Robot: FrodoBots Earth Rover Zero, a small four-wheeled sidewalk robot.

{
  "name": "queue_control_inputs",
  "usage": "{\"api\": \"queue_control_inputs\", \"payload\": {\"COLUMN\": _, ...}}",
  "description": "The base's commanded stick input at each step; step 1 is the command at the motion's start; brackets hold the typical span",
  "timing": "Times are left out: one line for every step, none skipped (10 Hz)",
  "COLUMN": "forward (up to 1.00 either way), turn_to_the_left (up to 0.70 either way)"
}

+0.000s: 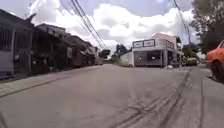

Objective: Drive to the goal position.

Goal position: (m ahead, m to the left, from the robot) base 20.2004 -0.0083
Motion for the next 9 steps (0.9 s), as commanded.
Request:
{"api": "queue_control_inputs", "payload": {"forward": 1.0, "turn_to_the_left": 0.0}}
{"api": "queue_control_inputs", "payload": {"forward": 1.0, "turn_to_the_left": 0.0}}
{"api": "queue_control_inputs", "payload": {"forward": 1.0, "turn_to_the_left": 0.0}}
{"api": "queue_control_inputs", "payload": {"forward": 1.0, "turn_to_the_left": 0.0}}
{"api": "queue_control_inputs", "payload": {"forward": 1.0, "turn_to_the_left": 0.0}}
{"api": "queue_control_inputs", "payload": {"forward": 1.0, "turn_to_the_left": 0.0}}
{"api": "queue_control_inputs", "payload": {"forward": 1.0, "turn_to_the_left": 0.0}}
{"api": "queue_control_inputs", "payload": {"forward": 1.0, "turn_to_the_left": 0.0}}
{"api": "queue_control_inputs", "payload": {"forward": 1.0, "turn_to_the_left": 0.0}}
